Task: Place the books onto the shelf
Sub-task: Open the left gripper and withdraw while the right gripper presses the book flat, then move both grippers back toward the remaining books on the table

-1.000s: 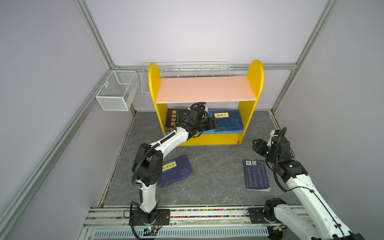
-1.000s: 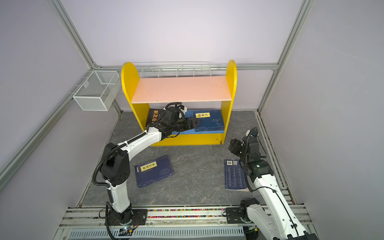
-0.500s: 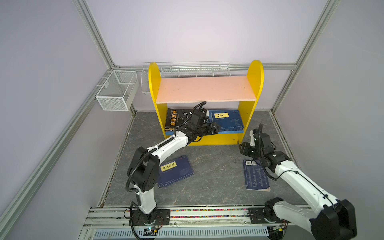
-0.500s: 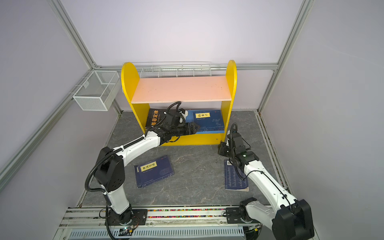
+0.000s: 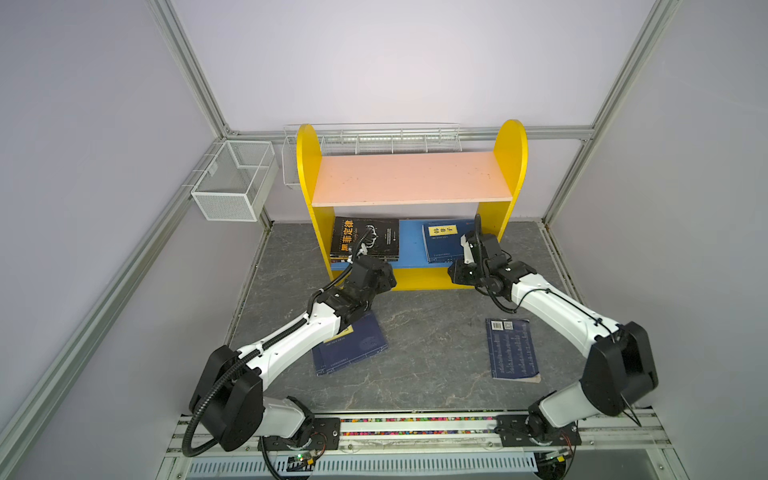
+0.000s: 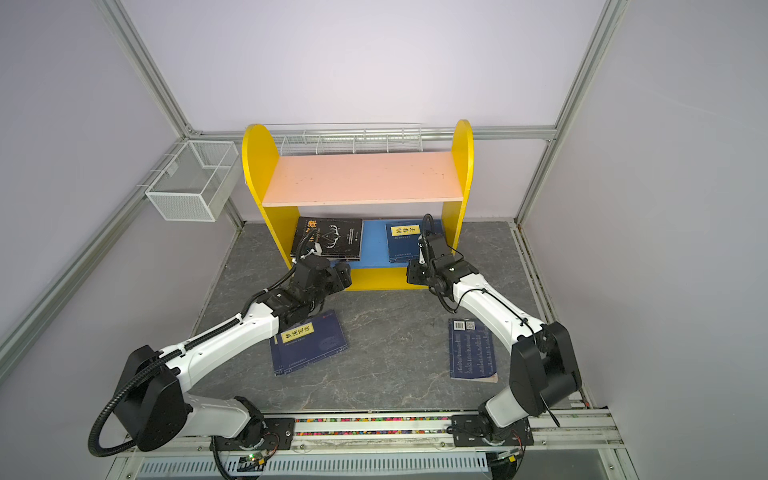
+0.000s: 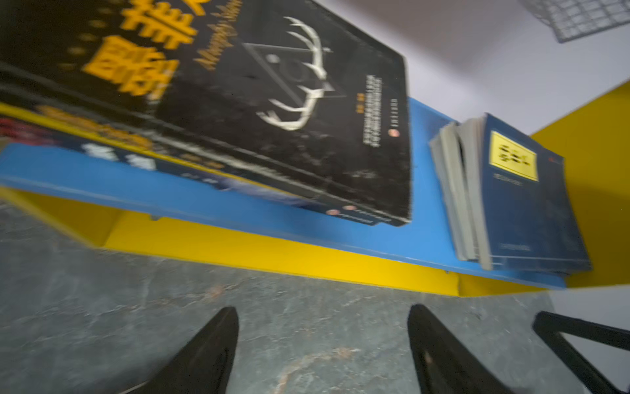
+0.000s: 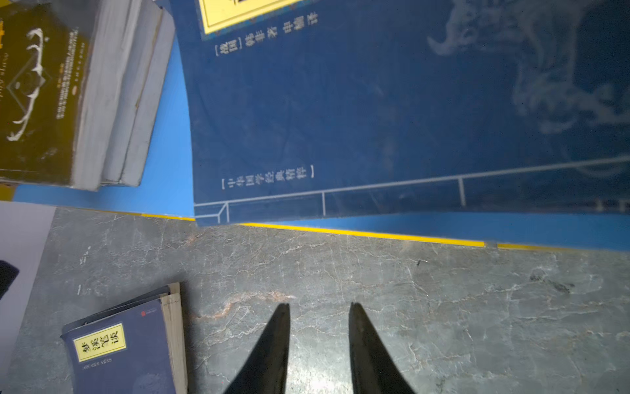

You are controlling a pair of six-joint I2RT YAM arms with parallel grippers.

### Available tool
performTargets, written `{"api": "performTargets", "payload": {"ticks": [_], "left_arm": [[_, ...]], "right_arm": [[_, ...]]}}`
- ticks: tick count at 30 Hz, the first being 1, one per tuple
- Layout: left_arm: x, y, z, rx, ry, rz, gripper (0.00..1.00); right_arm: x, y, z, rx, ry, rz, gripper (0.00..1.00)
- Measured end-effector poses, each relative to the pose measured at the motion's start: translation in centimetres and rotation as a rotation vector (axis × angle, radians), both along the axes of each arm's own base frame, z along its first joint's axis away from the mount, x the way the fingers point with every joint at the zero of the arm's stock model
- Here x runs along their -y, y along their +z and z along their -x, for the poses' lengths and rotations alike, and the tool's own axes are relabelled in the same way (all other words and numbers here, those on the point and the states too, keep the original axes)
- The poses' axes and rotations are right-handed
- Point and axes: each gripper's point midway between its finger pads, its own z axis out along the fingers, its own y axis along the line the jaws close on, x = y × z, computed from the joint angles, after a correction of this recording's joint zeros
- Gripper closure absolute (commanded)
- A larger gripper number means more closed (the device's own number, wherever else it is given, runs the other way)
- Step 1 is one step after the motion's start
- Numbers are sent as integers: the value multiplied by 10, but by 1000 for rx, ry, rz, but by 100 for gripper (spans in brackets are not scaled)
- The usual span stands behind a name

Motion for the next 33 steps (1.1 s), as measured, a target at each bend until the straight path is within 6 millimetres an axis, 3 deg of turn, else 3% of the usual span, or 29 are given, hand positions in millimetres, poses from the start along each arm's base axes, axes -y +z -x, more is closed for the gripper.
{"api": "performTargets", "payload": {"ticks": [5, 13, 24, 28, 33], "left_arm": [[-33, -6, 8, -6, 102, 2, 21], [-56, -6, 9, -11, 176, 2, 21], [-81, -23, 20, -63, 233, -42, 19], [-115, -33, 26, -114, 324, -68, 19], [-162, -71, 52, -233, 420, -120, 19]], "right_arm": [[-8, -4, -13, -14, 8, 4, 67], [-17, 2, -29, 1, 21, 5, 67], [-20, 3, -28, 14, 43, 14, 66], [-44, 2, -5, 42, 171, 4, 57], [-120, -11, 64, 50, 527, 14, 42]]}}
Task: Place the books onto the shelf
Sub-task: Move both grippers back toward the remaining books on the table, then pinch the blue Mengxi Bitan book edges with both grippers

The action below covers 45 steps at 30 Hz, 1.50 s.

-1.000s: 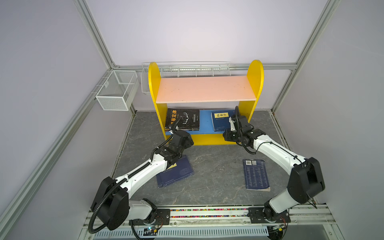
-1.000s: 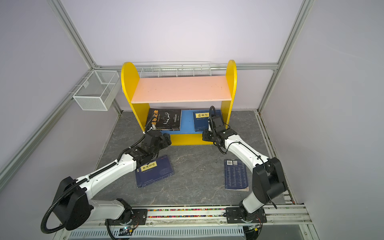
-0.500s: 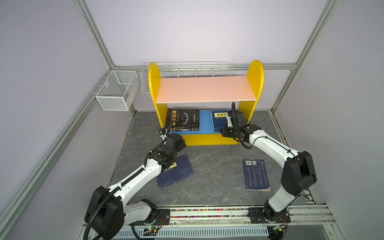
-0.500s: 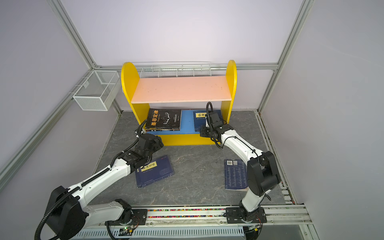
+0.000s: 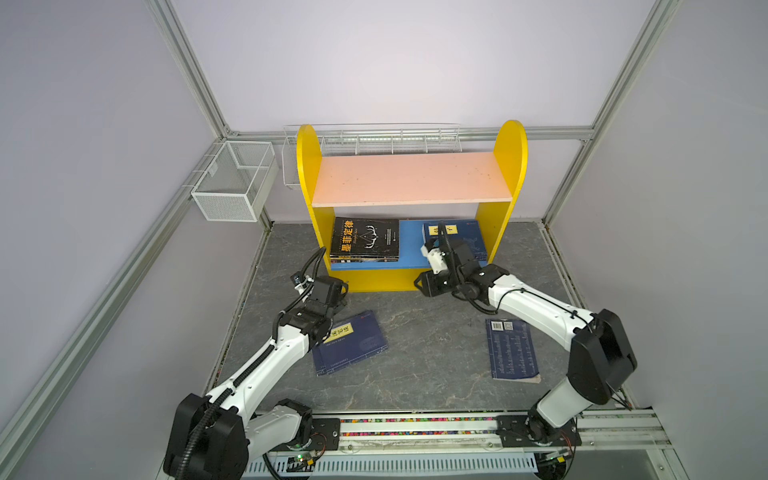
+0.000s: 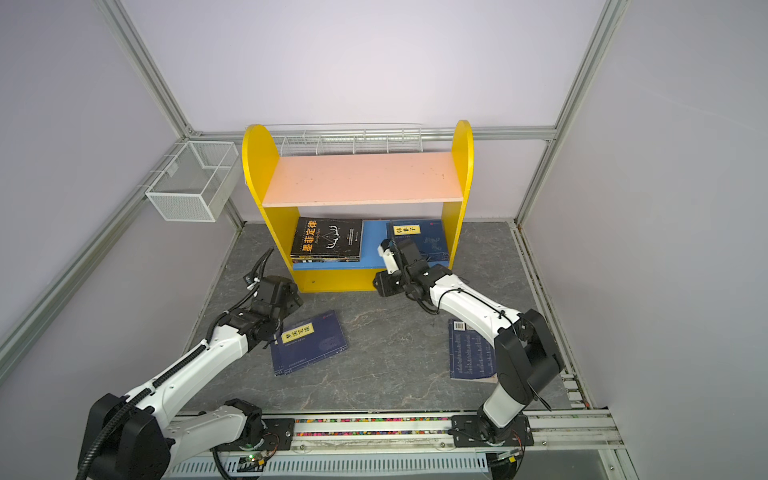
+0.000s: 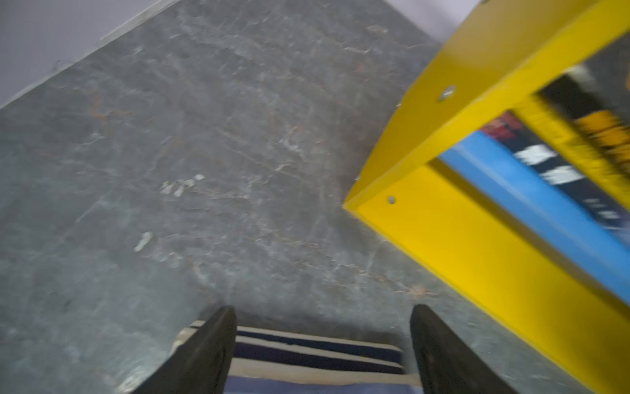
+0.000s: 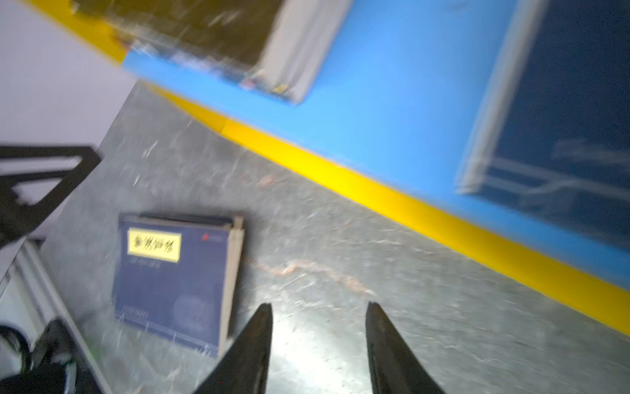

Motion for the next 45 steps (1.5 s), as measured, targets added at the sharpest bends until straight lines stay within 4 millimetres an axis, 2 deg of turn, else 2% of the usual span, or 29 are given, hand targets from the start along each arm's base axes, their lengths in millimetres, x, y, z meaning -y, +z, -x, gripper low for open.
{"api": "performTargets", "payload": {"ticks": [3, 5, 7, 11, 17, 20, 23, 26, 35, 41, 45], "left_arm": [[-7, -24, 19, -97, -5, -15, 19], [-7, -36, 30, -157, -17, -18, 20], [-8, -44, 39, -210, -24, -25, 20], [-9, -55, 53, -296, -54, -44, 21], [1, -72, 62, -393, -129, -32, 25], [7, -82, 62, -432, -164, -24, 35], [13, -85, 57, -441, -191, -14, 46], [15, -85, 51, -447, -208, -19, 53], [17, -84, 47, -441, -238, -29, 58], [26, -84, 43, -427, -284, 0, 60], [36, -82, 40, -412, -330, 32, 61]], "right_arm": [[-44, -23, 46, -9, 224, 44, 31], [-65, -45, 69, -48, 337, 70, 28], [-73, -69, 83, -101, 410, 97, 25], [-77, -100, 88, -206, 473, 111, 25], [-89, -111, 79, -306, 511, 24, 28], [-93, -115, 79, -348, 527, -11, 30], [-97, -116, 83, -380, 546, -37, 32], [-100, -117, 85, -398, 558, -52, 35], [-98, -111, 85, -419, 553, -74, 53], [-99, -76, 80, -376, 556, -132, 62], [-103, -51, 76, -335, 552, -183, 81]]}}
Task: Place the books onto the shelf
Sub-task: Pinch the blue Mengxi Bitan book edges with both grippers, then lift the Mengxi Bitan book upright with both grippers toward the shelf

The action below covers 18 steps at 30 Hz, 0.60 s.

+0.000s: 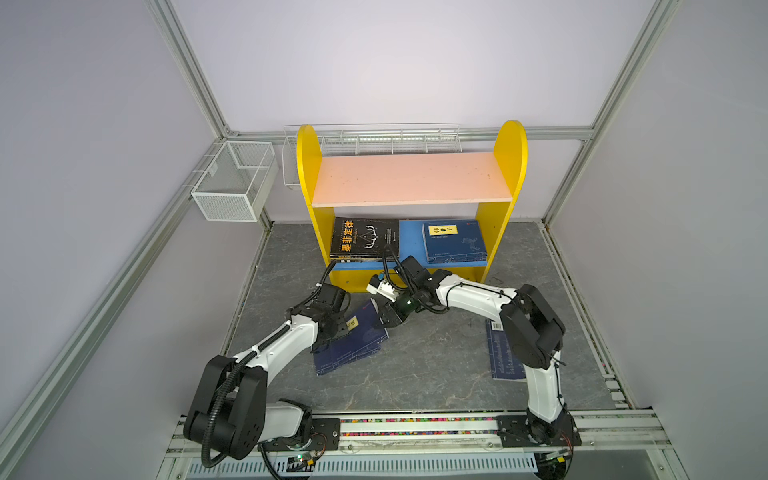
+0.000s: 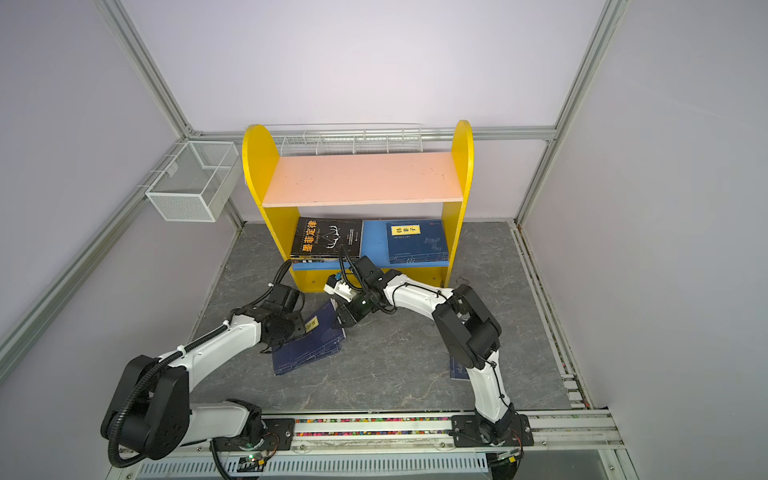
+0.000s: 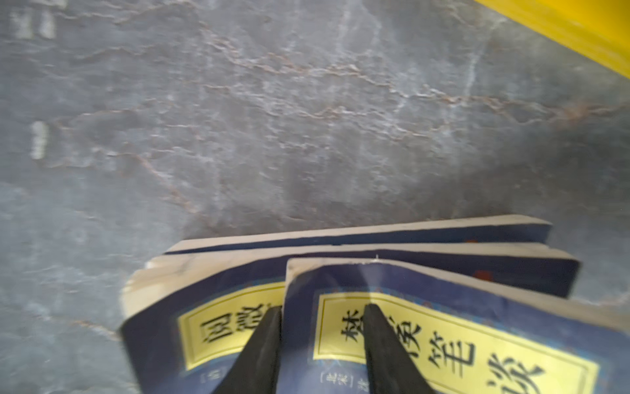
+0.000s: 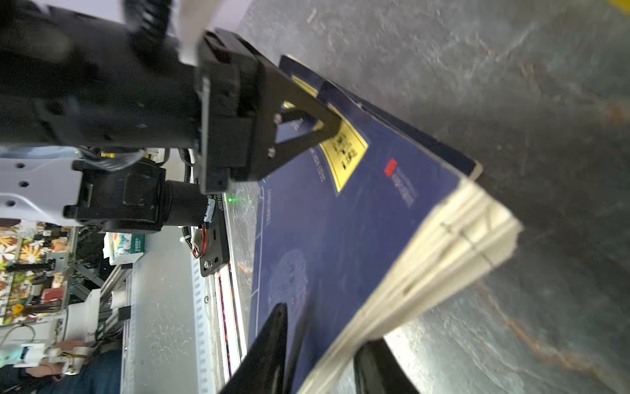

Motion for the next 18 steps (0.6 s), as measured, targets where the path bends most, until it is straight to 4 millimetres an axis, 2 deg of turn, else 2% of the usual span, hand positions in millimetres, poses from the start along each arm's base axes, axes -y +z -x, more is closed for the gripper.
{"api": "performTargets", "payload": {"ticks": [2, 4, 6, 10, 13, 18], "left_arm": [[4, 1, 0, 2, -19, 17, 61], [7, 4, 1, 7, -31, 30, 61], [11, 9, 1, 17, -41, 55, 56], [20, 33, -7, 98, -25, 167, 47], [25, 61, -21, 213, 6, 252, 39], [31, 95, -31, 363, 24, 353, 27]], "right_arm": [[1, 4, -4, -1, -22, -6, 88], [6, 0, -10, -3, -53, -1, 91], [14, -3, -16, -7, -84, -7, 93], [28, 5, -25, -6, -134, -53, 93], [39, 24, -25, 6, -150, -107, 94], [54, 71, -17, 55, -155, -202, 94]]}}
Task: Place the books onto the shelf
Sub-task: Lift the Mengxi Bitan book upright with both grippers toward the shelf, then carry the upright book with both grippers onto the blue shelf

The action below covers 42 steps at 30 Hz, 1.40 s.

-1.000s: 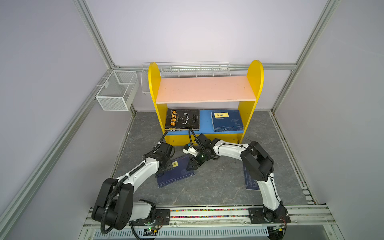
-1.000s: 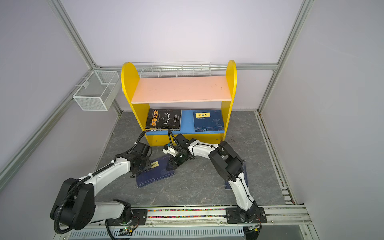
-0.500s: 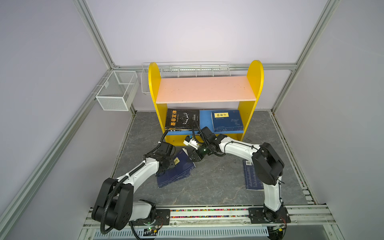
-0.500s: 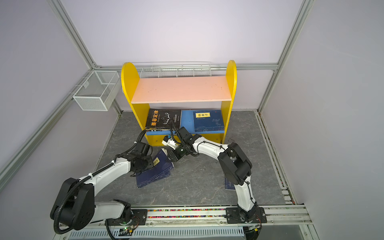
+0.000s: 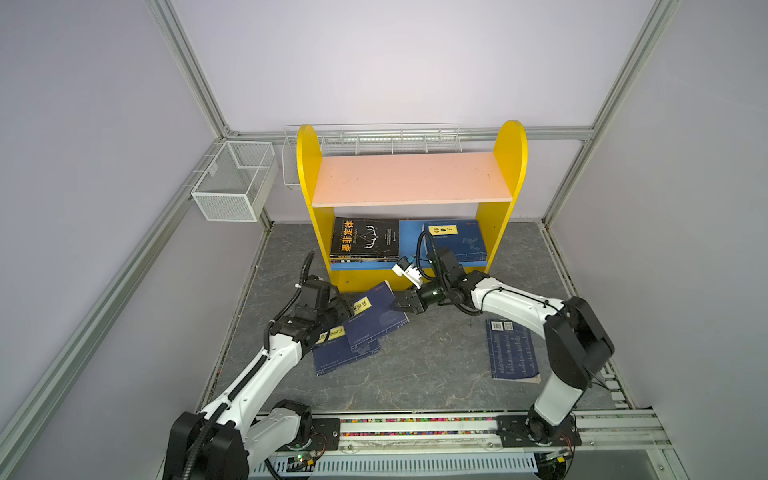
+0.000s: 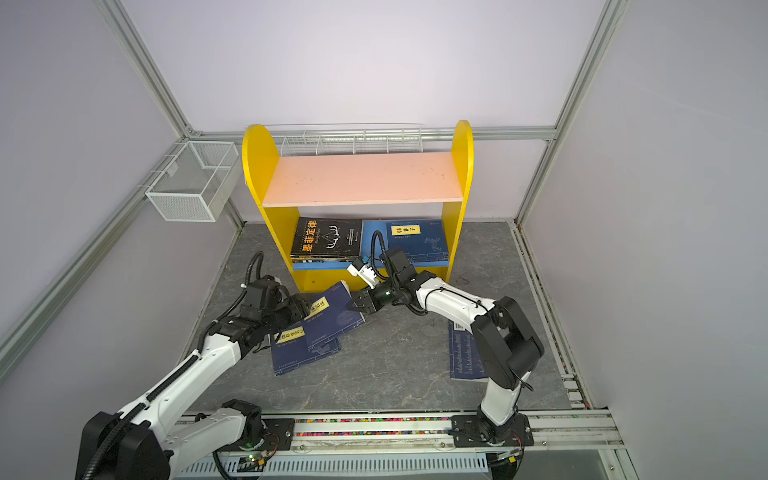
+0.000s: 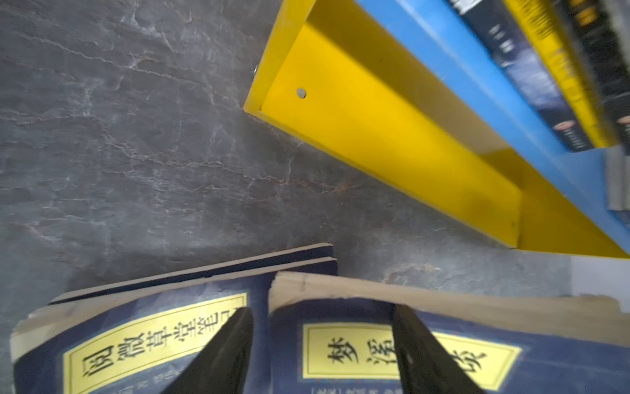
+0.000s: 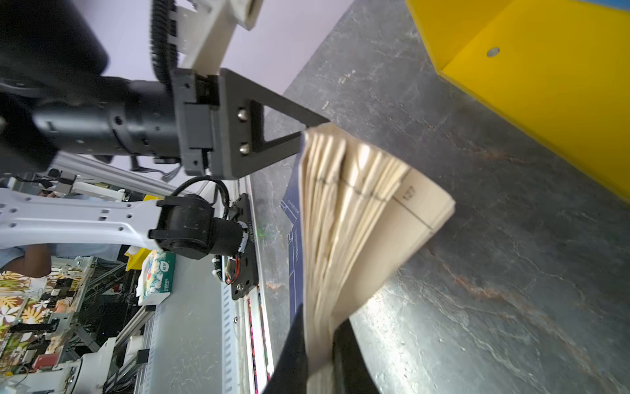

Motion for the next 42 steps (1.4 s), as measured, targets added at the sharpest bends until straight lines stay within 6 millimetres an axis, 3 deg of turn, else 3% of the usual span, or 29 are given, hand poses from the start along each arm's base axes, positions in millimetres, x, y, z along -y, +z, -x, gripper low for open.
{"api": "performTargets", "payload": {"ticks": [4, 8, 12, 16, 23, 42], "left_arm": [[7, 24, -1, 116, -11, 86, 22], [20, 40, 0, 203, -70, 173, 20], [37, 54, -2, 251, -153, 238, 20], [51, 58, -2, 271, -218, 264, 20], [82, 66, 1, 284, -335, 255, 21], [104, 75, -4, 302, -434, 290, 23]], "right_arm": [[21, 32, -5, 47, -45, -49, 93], [56, 52, -21, 69, -144, -80, 94], [86, 64, -42, 78, -250, -108, 93], [105, 61, -57, 51, -334, -126, 94], [114, 57, -66, 1, -396, -144, 94], [124, 55, -75, -20, -444, -146, 93]]}}
